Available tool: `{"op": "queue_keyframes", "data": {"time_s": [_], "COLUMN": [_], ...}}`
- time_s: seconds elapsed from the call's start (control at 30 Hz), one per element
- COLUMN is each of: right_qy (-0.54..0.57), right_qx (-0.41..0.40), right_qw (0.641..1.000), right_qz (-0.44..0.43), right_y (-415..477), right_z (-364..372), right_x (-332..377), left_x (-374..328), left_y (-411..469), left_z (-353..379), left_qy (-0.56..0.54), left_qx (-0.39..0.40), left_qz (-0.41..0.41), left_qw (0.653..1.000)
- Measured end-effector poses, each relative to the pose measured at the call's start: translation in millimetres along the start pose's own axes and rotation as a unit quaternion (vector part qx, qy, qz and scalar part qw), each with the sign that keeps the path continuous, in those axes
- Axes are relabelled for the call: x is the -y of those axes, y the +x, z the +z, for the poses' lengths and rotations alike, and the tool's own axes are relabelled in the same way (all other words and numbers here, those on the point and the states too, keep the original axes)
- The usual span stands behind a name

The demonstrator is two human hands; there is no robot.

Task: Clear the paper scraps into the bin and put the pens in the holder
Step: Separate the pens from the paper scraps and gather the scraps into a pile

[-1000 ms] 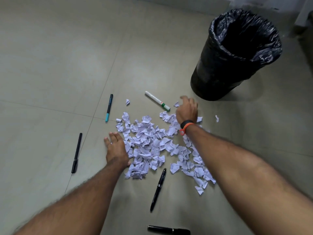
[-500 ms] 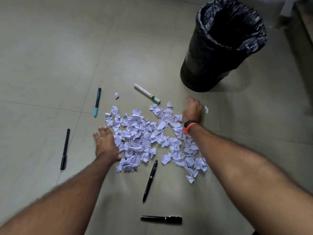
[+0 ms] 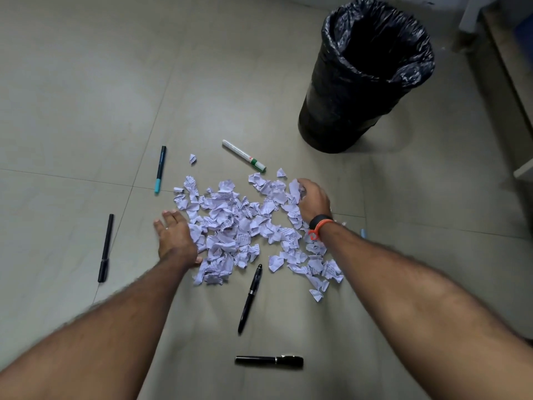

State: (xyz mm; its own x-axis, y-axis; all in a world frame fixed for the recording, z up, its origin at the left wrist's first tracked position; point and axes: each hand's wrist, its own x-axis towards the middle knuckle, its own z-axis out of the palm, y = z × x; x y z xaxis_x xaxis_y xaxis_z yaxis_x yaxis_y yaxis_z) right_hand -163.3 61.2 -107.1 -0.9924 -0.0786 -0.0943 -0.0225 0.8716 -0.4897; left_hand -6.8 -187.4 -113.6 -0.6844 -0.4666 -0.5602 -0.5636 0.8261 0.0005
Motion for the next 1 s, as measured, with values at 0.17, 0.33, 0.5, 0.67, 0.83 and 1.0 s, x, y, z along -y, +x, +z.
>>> {"op": "queue_keyframes", "data": {"time_s": [0.17, 0.33, 0.5, 0.67, 0.83, 1.0], "right_qy": [-0.089, -0.03, 0.044, 0.061, 0.094, 0.124], "right_qx": [-0.079, -0.003, 0.049, -0.057, -0.01, 0.008], "right_qw": [0.968, 0.926, 0.961, 0.946, 0.877, 0.88], "right_qz": [0.221, 0.377, 0.267, 0.314, 0.471, 0.459], "right_y": [-23.5, -64.1, -68.4, -111.0, -177.7, -164.1], "right_z": [-37.6, -27.7, -15.3, -30.4, -18.5, -3.1], "right_x": [-31.9, -31.5, -2.2, -6.7, -17.0, -10.4], "left_x": [-0.3, -9.8, -43.1, -54.1, -14.0, 15.0], "left_y": [0.9, -20.5, -34.5, -55.1, -94.4, -111.1], "left_z": [0.2, -7.4, -20.5, -22.7, 16.7, 49.3], "left_qy": [-0.033, -0.104, -0.179, -0.268, -0.328, -0.365], "left_qx": [-0.022, -0.016, -0.011, -0.073, -0.187, -0.15], "left_qz": [-0.003, -0.013, 0.03, 0.054, -0.094, -0.259], "left_qw": [0.999, 0.994, 0.983, 0.959, 0.921, 0.881]}}
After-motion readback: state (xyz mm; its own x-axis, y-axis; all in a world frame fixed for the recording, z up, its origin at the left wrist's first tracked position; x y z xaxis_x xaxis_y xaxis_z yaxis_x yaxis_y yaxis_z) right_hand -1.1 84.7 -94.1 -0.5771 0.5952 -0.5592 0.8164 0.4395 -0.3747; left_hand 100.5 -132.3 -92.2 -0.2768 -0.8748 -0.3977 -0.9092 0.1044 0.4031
